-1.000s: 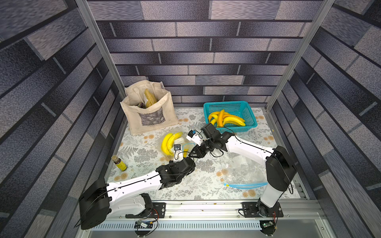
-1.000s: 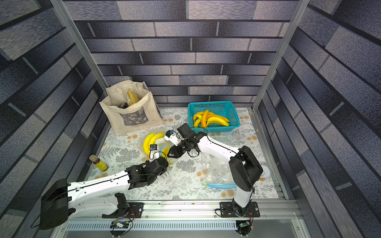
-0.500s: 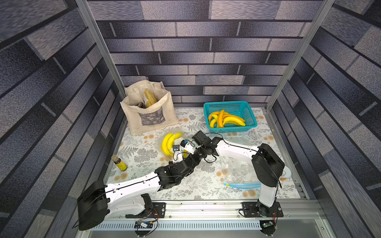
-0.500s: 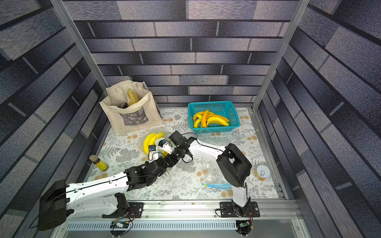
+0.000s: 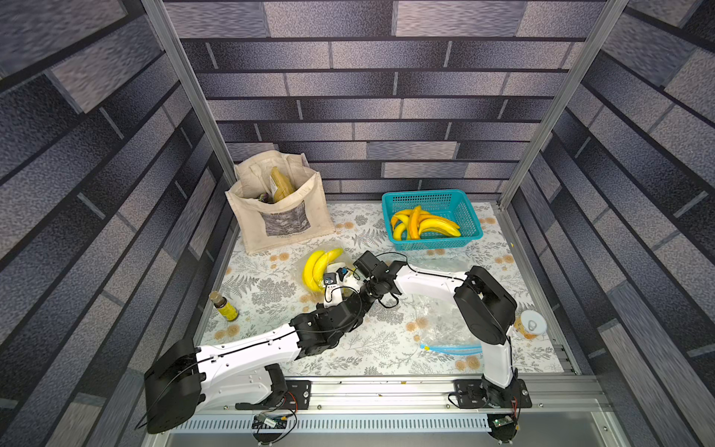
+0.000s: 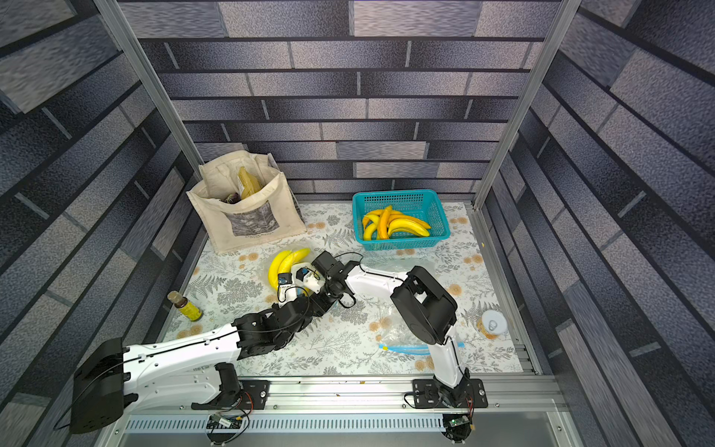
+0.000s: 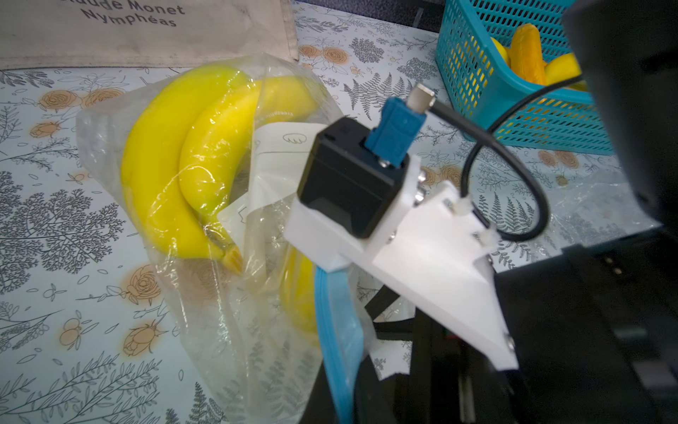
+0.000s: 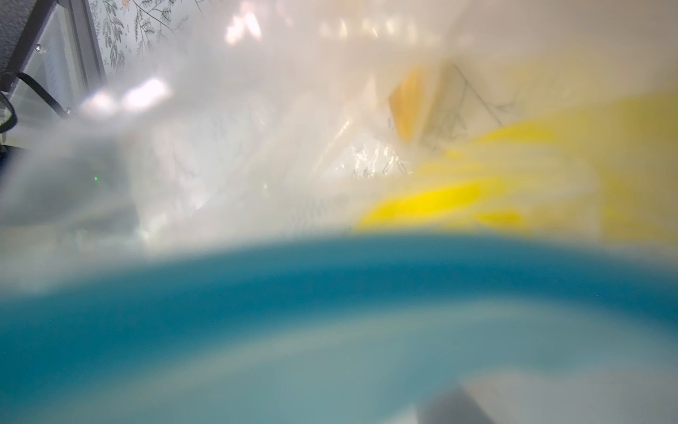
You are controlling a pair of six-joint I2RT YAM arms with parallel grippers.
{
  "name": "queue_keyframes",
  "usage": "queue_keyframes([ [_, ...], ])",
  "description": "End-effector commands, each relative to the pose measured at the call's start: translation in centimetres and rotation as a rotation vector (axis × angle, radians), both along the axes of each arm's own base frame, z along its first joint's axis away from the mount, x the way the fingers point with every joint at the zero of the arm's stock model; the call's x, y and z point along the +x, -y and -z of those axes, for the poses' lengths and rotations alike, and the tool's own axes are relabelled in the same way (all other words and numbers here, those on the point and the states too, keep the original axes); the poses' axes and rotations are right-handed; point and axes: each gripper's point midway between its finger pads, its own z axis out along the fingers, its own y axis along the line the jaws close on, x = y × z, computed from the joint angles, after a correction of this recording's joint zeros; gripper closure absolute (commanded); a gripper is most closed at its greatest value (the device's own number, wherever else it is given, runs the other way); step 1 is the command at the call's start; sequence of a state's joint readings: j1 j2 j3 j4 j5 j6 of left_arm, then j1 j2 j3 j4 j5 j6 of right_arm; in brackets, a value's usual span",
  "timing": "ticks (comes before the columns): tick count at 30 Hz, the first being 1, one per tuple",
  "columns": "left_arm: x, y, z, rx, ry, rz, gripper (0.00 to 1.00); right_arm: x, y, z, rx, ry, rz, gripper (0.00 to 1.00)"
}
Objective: Open the zip-top bag and take out the banana
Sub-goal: Pick up the banana from the zipper food storage bag.
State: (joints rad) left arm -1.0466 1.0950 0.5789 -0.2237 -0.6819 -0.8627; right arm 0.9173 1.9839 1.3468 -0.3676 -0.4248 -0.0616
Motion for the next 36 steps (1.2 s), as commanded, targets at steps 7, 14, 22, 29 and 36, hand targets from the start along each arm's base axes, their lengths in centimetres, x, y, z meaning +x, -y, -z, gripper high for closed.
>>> queue_keyframes([
  [7,-0.2,-0.5,-0.1,-0.014,0.016,-0.019,0.9,1.2,-0.5,-0.9,0.01,0.071,0.04,0.4],
  [14,-0.4,-0.9,-0.1,-0.031,0.025,-0.032,0.9,0.6,-0.8,2.1,-0.055,0.013,0.005,0.43],
  [22,-0.4,-1.0,0.2,-0.027,0.018,-0.035,0.9,0.6,-1.2,3.9,-0.091,-0.013,0.016,0.64],
  [29,-0.5,-1.1,0.8,-0.004,0.003,-0.034,0.89,-0.3,-1.3,1.2,-0.037,-0.058,0.034,0.85],
  [36,-0.8,-1.1,1.2,0.028,-0.007,-0.024,0.89,-0.8,-0.6,-2.5,0.032,-0.117,0.009,0.88],
])
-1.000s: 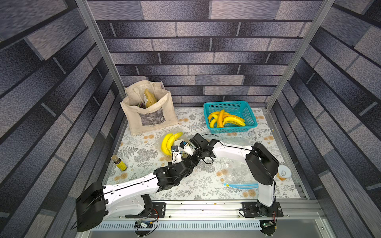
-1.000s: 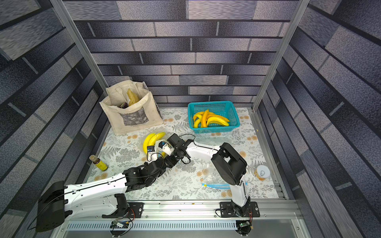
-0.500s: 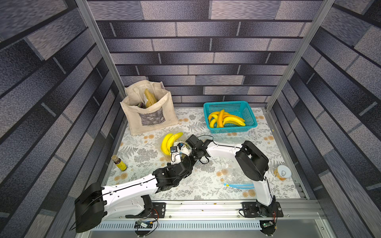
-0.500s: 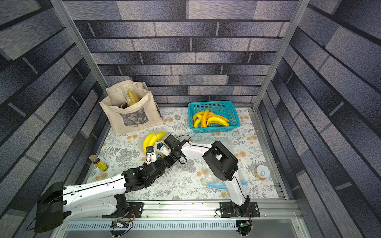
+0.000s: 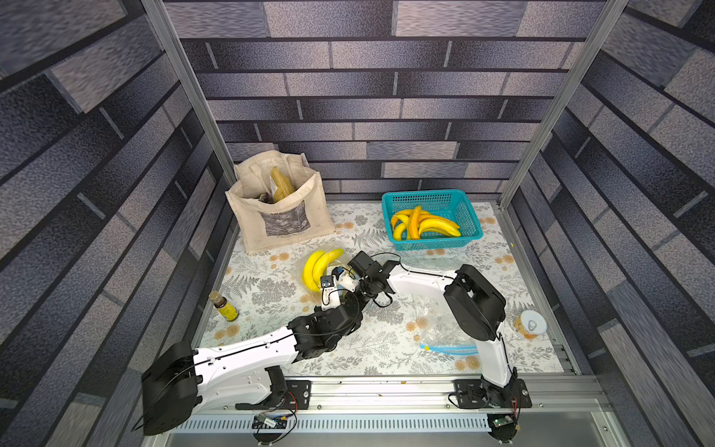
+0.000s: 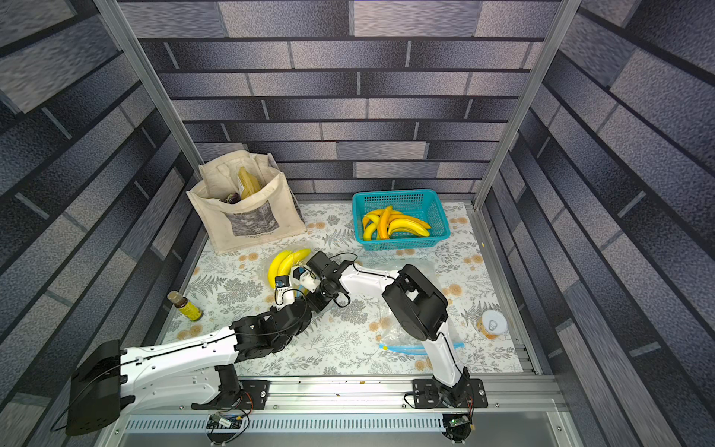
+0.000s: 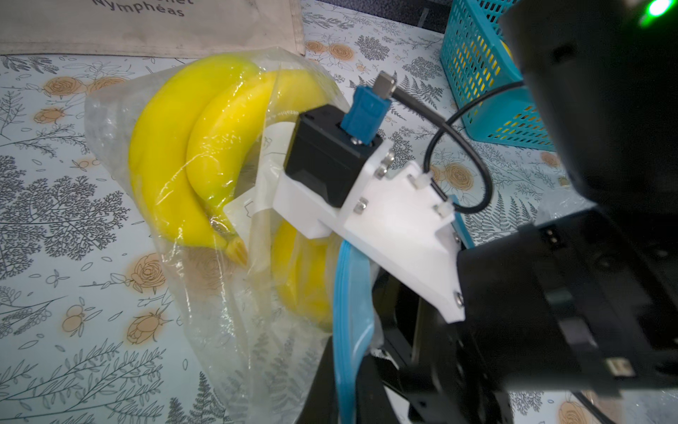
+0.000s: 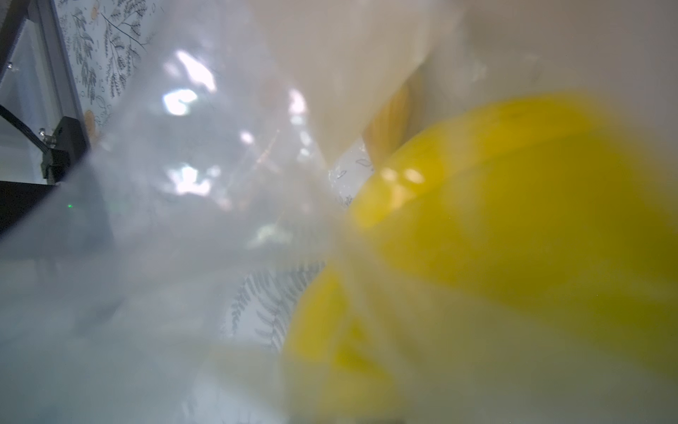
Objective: Open the zip-top bag and take out the banana
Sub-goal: Pick up the banana from the zipper food storage bag, then place the banana in the basket.
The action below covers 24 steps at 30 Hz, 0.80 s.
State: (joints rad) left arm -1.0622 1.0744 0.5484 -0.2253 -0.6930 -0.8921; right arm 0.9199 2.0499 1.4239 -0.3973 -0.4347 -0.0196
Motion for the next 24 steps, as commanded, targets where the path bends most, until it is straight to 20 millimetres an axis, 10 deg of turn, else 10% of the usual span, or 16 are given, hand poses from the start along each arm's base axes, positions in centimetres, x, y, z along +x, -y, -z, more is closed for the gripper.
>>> queue_keyframes([
  [1,-0.3,-0.7,0.7,0.04,-0.006,-0.014,0.89,-1.4,0.6,-3.8,0.068,-0.089,-0.02,0.88],
  [16,0.1,-1.8,0.2,0.074,0.0,-0.052,0.88,-7.4,5.0,-6.5,0.062,-0.289,-0.19,0.89],
  [24,0.7,-3.0,-0.2,0.064,0.002,-0.076,0.87,-10.1,7.1,-12.0,0.257,-0.225,-0.157,0.92],
])
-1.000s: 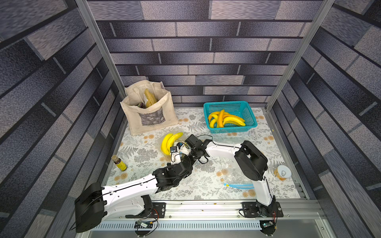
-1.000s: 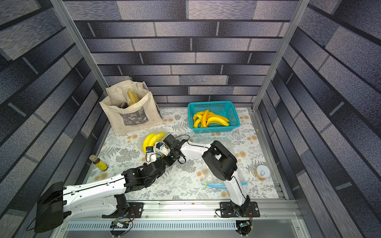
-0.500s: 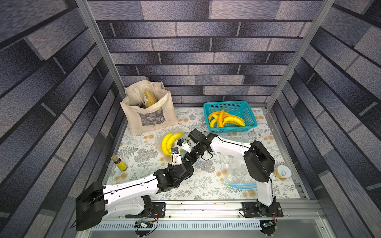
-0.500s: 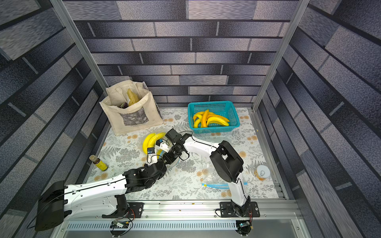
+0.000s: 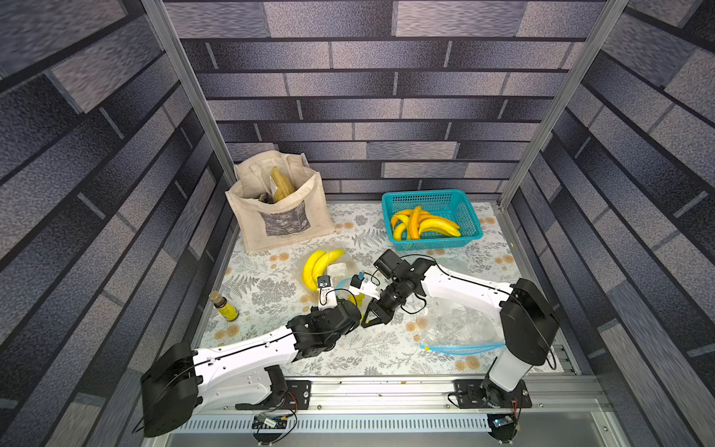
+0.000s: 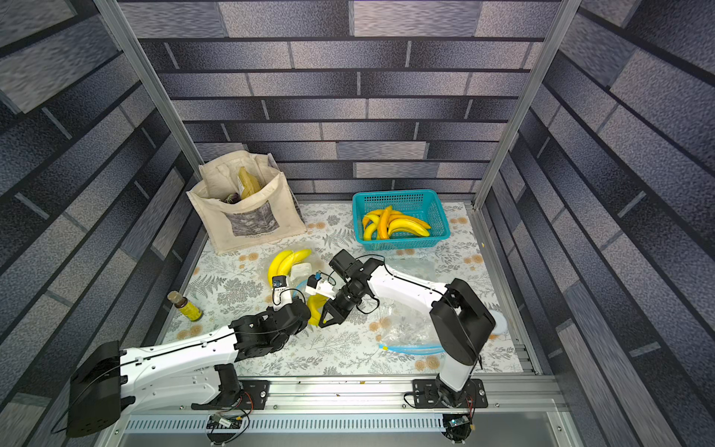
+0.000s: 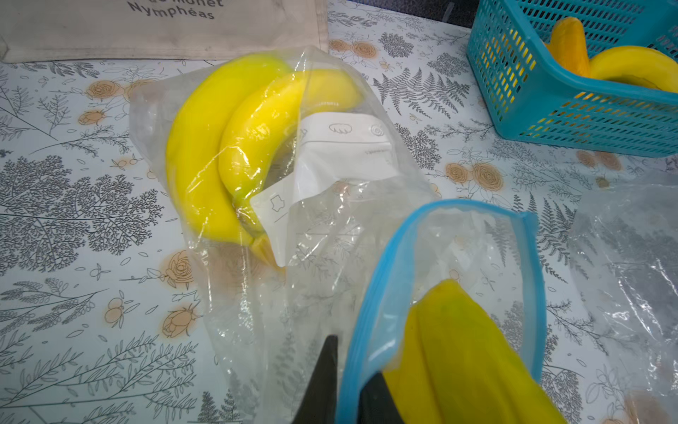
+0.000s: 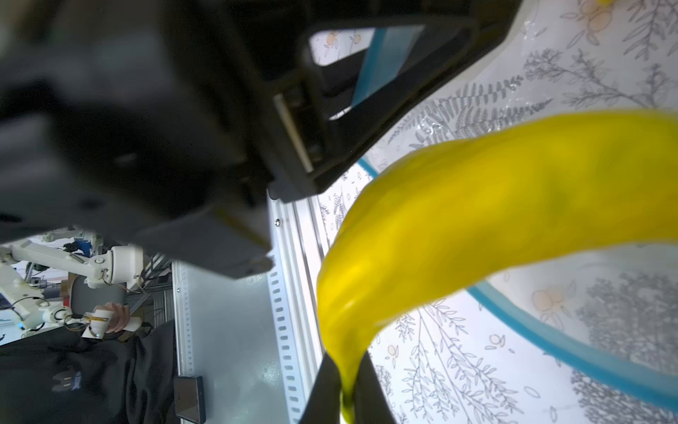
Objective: Open the zip-top bag and take out the banana
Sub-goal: Place the banana in the basket.
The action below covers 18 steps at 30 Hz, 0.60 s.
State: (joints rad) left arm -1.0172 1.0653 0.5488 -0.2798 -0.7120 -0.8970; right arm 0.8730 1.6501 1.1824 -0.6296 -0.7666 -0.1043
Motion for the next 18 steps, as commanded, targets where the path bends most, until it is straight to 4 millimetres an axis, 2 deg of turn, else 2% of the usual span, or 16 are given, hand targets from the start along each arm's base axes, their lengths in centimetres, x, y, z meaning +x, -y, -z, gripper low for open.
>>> queue_keyframes([
  [1,0.2,-1.1,-0.6,0.021,0.012,-0.017,0.87,-1.4,0.2,-3.4,0.125,-0.006,0.015,0.93],
  [2,0.2,-1.2,-0.6,0.021,0.012,-0.018,0.87,-1.7,0.5,-4.2,0.15,-0.004,0.024,0.94],
  [5,0.4,-1.3,-0.7,0.02,0.01,-0.021,0.87,-2.3,2.2,-4.7,0.145,0.018,0.076,0.95],
  [8,0.5,-1.3,-0.7,0.014,0.009,-0.016,0.87,-0.1,4.9,-5.1,0.1,0.118,0.219,0.99],
  [10,0.5,-1.2,-0.6,0.016,0.008,-0.01,0.87,3.3,7.5,-5.1,0.037,0.215,0.384,1.0],
  [12,0.6,-1.0,-0.5,0.011,0.005,-0.001,0.87,6.9,9.7,-6.1,0.025,0.307,0.524,1.0],
  [15,0.7,-0.6,-0.4,0.004,0.0,0.01,0.87,11.5,11.0,-8.1,0.019,0.428,0.616,1.0],
  [16,0.7,-0.5,-0.4,0.003,-0.002,0.015,0.87,13.8,11.0,-9.8,0.026,0.497,0.644,1.0],
  [18,0.7,-0.2,-0.5,0.001,-0.003,0.021,0.87,17.7,11.1,-10.3,-0.016,0.578,0.669,1.0],
])
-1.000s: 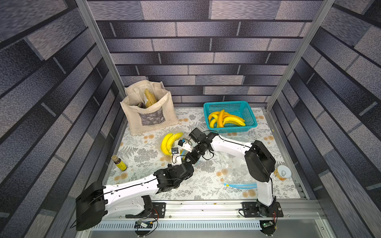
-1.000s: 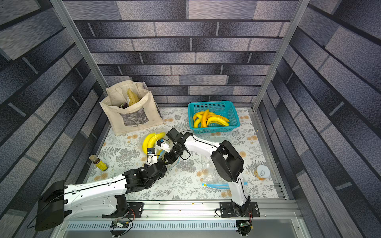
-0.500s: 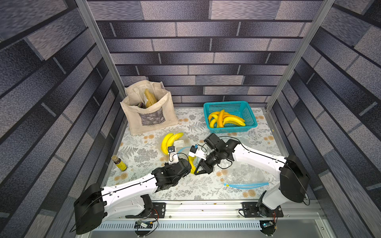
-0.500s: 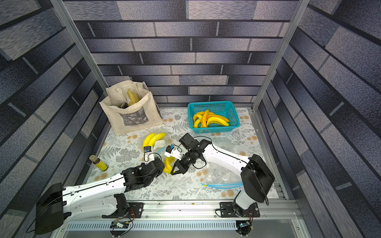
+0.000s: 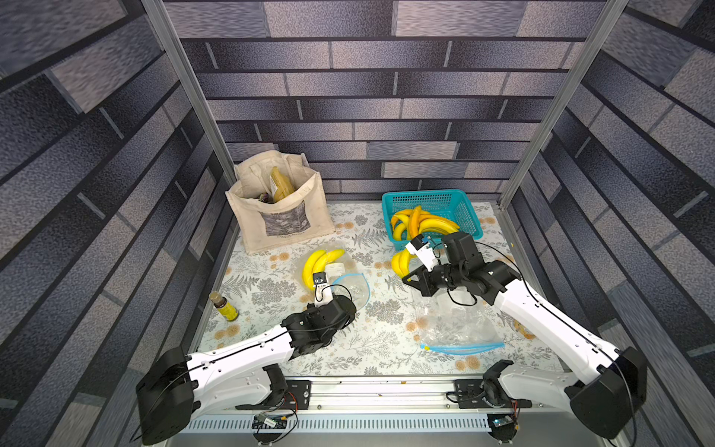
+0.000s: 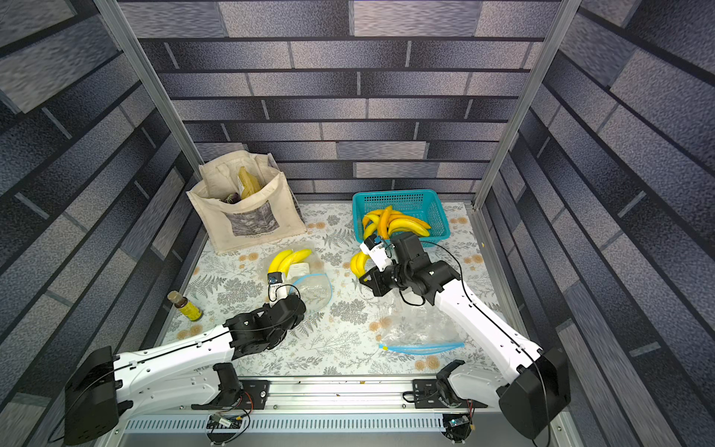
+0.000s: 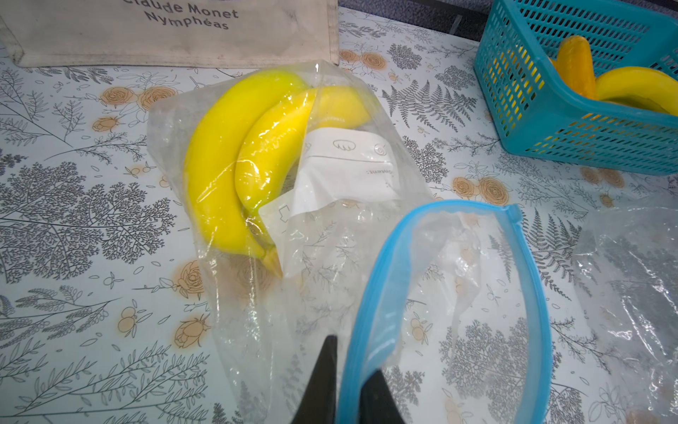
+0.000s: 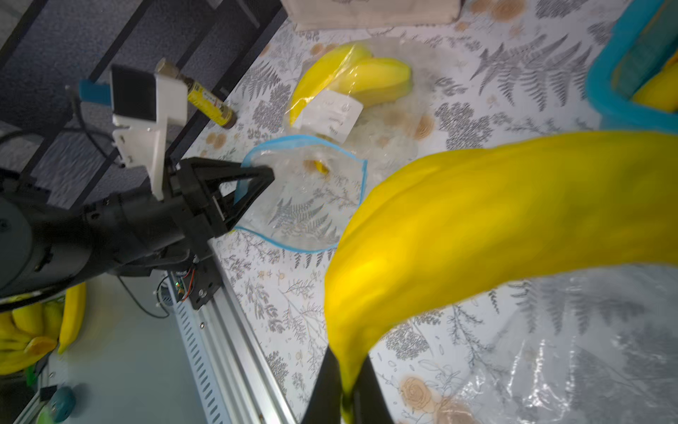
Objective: Open the zip-top bag and take out the banana
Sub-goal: Place the banana in the basket, then pick up the banana from the zipper food storage bag.
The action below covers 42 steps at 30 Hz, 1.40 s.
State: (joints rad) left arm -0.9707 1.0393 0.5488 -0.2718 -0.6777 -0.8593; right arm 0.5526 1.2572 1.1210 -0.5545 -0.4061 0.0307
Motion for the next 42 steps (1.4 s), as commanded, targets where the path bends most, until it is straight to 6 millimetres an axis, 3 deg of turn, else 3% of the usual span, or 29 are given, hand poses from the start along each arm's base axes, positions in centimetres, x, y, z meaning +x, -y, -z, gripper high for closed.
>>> queue_keyframes([
  [1,0.2,0.5,-0.1,0.007,-0.002,0.028,0.87,7.5,0.7,-1.4,-0.123,0.178,0.101,1.0],
  [4,0.2,0.9,-0.2,-0.001,-0.001,0.036,0.87,13.7,0.1,-0.3,-0.175,0.2,0.109,1.0],
  [6,0.2,1.0,-0.2,0.001,-0.002,0.04,0.87,17.7,0.1,1.5,-0.211,0.189,0.137,1.0],
  [8,0.2,1.2,-0.3,-0.005,0.0,0.042,0.87,21.5,0.5,4.2,-0.246,0.157,0.177,1.0],
  [11,0.2,1.4,-0.4,-0.01,0.003,0.048,0.87,25.3,1.6,9.1,-0.265,0.075,0.252,0.95],
  [12,0.2,1.4,-0.5,-0.011,0.006,0.049,0.87,26.0,1.9,10.1,-0.273,0.061,0.27,0.86],
  [14,0.1,1.4,-0.6,-0.008,0.008,0.053,0.87,26.4,2.1,11.0,-0.285,0.061,0.287,0.43],
  [15,0.0,1.3,-0.7,-0.006,0.01,0.052,0.87,26.2,2.1,10.6,-0.273,0.069,0.301,0.37],
  [18,-0.1,1.0,-0.6,-0.003,0.01,0.044,0.87,23.7,2.4,6.5,-0.15,0.172,0.356,0.33],
  [21,-0.1,0.7,-0.6,-0.008,0.017,0.033,0.87,18.5,2.2,3.2,-0.022,0.211,0.348,0.3],
  [24,0.0,0.7,-0.7,-0.011,0.02,0.034,0.87,12.3,1.2,2.5,0.027,0.19,0.294,0.3],
  [28,0.3,1.0,-0.9,-0.01,0.02,0.036,0.87,4.8,-0.4,3.4,0.048,0.218,0.238,0.28],
  [31,0.3,1.2,-0.8,-0.01,0.012,0.039,0.87,1.9,-0.6,3.4,0.114,0.167,0.233,0.28],
  [35,0.6,1.3,-1.2,-0.024,0.03,0.032,0.87,-1.8,-3.2,4.2,0.151,0.111,0.125,0.33],
  [42,0.7,1.5,-1.9,-0.028,0.033,0.035,0.87,-3.4,-9.2,5.5,0.212,0.052,0.021,0.35],
])
